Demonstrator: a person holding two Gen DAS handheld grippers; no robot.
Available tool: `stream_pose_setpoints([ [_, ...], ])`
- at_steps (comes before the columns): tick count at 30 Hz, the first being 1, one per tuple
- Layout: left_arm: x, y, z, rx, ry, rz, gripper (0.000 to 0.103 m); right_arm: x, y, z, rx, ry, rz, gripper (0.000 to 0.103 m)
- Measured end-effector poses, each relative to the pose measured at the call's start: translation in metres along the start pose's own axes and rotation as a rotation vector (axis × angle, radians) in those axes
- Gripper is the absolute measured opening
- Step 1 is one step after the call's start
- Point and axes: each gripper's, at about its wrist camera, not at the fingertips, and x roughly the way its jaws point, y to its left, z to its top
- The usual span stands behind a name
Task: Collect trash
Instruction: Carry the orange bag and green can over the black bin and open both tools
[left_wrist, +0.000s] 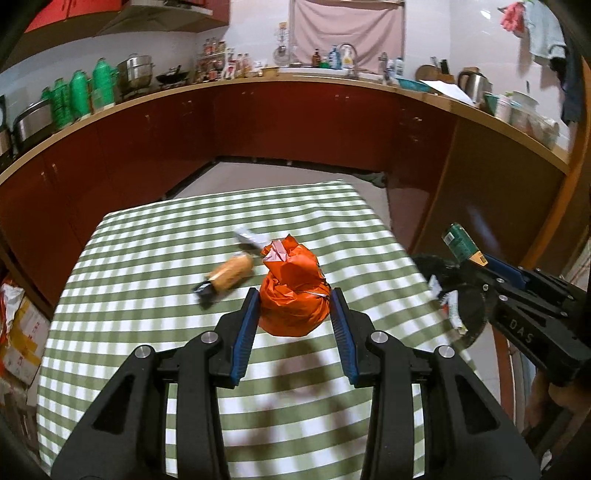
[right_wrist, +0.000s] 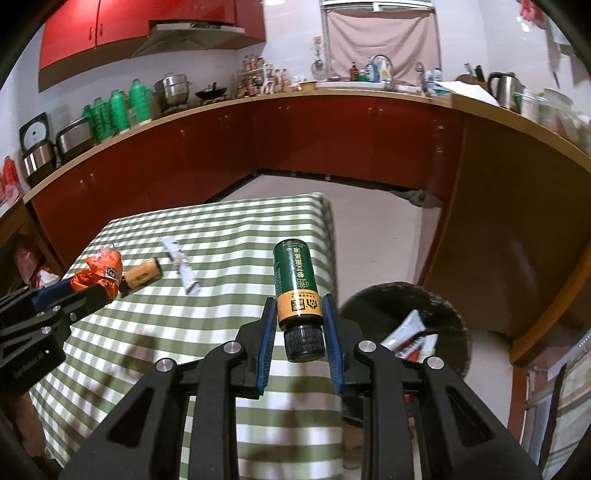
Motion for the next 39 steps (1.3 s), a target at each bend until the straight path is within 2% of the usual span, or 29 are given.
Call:
stream_pose_setpoints([
  [12, 0.021, -0.059, 0.01, 0.048, -0.005, -0.048, 0.038, -0.004, -0.036, 0.0, 0.007, -0.027, -0.104, 0.026],
  [31, 0.056, -0.14, 0.022, 0.146, -0.017, -0.123, 0.038, 0.004, -0.098, -0.009, 0.116, -0.011, -0.162, 0.026],
  [39, 0.073, -0.158, 0.028, 0.162, -0.014, -0.133, 0.038, 0.009, -0.117, -0.01, 0.148, -0.011, -0.183, 0.026],
])
